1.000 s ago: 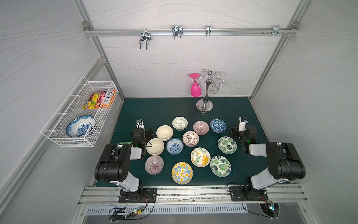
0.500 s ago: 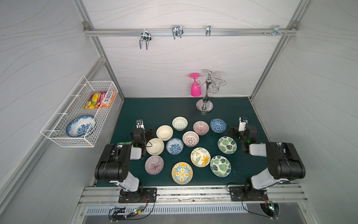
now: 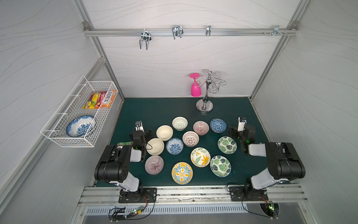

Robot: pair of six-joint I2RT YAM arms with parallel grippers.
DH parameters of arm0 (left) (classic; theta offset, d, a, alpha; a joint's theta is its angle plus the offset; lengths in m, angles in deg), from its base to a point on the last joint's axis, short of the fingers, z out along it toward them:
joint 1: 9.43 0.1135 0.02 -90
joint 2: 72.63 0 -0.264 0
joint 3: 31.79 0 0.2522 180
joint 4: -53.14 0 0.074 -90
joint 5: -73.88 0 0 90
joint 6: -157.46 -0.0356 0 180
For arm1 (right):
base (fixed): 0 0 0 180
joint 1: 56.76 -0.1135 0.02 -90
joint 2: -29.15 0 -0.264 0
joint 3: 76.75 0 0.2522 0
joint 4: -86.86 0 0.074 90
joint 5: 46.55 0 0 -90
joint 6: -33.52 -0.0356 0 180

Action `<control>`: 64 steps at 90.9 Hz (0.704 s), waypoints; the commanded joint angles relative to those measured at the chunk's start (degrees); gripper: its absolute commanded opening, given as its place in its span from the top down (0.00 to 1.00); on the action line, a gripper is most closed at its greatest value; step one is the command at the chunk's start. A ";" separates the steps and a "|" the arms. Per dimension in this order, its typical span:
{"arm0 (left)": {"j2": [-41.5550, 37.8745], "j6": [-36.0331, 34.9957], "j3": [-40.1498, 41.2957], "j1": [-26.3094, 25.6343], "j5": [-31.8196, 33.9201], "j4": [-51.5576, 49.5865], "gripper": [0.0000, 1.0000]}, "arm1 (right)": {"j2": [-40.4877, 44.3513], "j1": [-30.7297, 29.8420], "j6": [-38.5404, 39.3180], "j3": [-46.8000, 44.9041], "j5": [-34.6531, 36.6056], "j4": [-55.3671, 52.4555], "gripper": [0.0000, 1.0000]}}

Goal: Stack the bowls
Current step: Adjust the bowl at the center of the board.

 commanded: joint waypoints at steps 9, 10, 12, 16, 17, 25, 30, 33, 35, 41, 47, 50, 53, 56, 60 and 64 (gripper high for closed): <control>-0.64 0.30 -3.23 -0.21 0.90 -0.37 0.00 | 0.10 0.56 0.18 0.48 -0.73 0.05 0.01; -0.61 0.31 -3.45 -0.21 0.88 -0.87 0.00 | 0.09 0.57 0.14 0.49 -0.80 0.03 0.01; -0.51 0.20 -4.03 -0.21 0.87 -1.60 0.00 | 0.16 0.57 0.17 0.49 -0.80 0.03 0.01; -0.42 0.29 -4.69 -0.21 0.91 -2.88 0.00 | 0.13 0.59 0.11 0.50 -0.84 0.02 0.01; -0.45 0.30 -4.66 -0.21 0.94 -3.05 0.00 | 0.15 0.58 0.10 0.50 -0.81 -0.02 0.01; -0.40 0.25 -4.65 -0.21 0.87 -3.04 0.00 | 0.14 0.59 0.03 0.50 -0.79 -0.11 0.01; -0.46 0.28 -4.67 -0.21 0.87 -3.13 0.00 | 0.31 0.66 -0.39 0.50 0.16 -0.04 0.01; -0.56 0.25 -4.64 -0.21 0.87 -3.27 0.00 | 0.62 0.66 -1.09 0.54 1.67 -0.43 0.01; -0.61 0.33 -4.68 -0.25 1.86 -3.12 0.00 | 1.19 0.71 -1.65 0.75 2.63 -0.90 0.01; -2.17 0.97 -5.45 -0.87 4.25 -6.07 0.00 | 4.42 1.11 -2.44 2.83 3.55 -6.28 0.01; -3.22 0.14 -6.48 -1.64 7.46 -7.51 0.00 | 7.72 1.28 -2.53 6.01 3.40 -13.82 0.01; -5.10 0.87 -9.05 -2.69 11.55 -13.90 0.00 | 9.39 1.01 -2.30 7.03 3.31 -16.44 0.01; -6.84 1.33 -11.67 -3.12 13.34 -19.86 0.00 | 11.00 0.75 -2.71 7.15 3.31 -17.35 0.01; -8.08 1.62 -13.76 -3.25 14.17 -24.22 0.00 | 12.88 0.70 -3.58 7.03 2.88 -17.15 0.01; -9.71 3.59 -15.37 -3.28 16.09 -27.55 0.00 | 15.59 0.71 -4.75 7.33 2.71 -17.70 0.01; -12.01 7.45 -16.89 -3.28 18.95 -31.95 0.00 | 18.54 0.67 -5.45 8.39 2.79 -20.10 0.01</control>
